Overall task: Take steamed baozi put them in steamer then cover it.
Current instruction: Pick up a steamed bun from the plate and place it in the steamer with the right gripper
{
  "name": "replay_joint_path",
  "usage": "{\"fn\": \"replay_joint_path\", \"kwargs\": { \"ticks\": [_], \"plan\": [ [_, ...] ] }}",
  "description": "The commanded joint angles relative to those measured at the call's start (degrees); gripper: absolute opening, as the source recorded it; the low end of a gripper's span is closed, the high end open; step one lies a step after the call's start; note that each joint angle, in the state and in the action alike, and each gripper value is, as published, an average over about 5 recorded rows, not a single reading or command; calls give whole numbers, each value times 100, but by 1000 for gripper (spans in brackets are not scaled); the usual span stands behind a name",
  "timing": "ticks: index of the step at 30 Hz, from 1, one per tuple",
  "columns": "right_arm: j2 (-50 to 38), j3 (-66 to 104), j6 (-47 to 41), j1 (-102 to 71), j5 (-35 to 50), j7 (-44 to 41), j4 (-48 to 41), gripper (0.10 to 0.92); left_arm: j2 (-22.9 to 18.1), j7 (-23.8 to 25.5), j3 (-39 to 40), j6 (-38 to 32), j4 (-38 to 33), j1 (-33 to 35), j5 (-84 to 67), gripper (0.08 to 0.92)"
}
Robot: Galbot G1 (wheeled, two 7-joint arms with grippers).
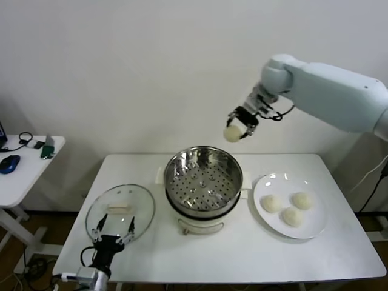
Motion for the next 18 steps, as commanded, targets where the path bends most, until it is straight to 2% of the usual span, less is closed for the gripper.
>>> {"fn": "replay_joint_path", "kwargs": {
  "ticks": [1,8,18],
  "plan": [
    [641,-323,945,-157,-1280,561,400,645,-6,10,-10,-8,-26,12,68,823],
    [866,-196,993,-920,-1976,848,-333,645,-5,4,-44,-35,-4,35,98,823],
    [1080,-97,994,-1387,-2217,861,-975,645,-13,-1,-23,-65,55,15,99,823]
  ]
}}
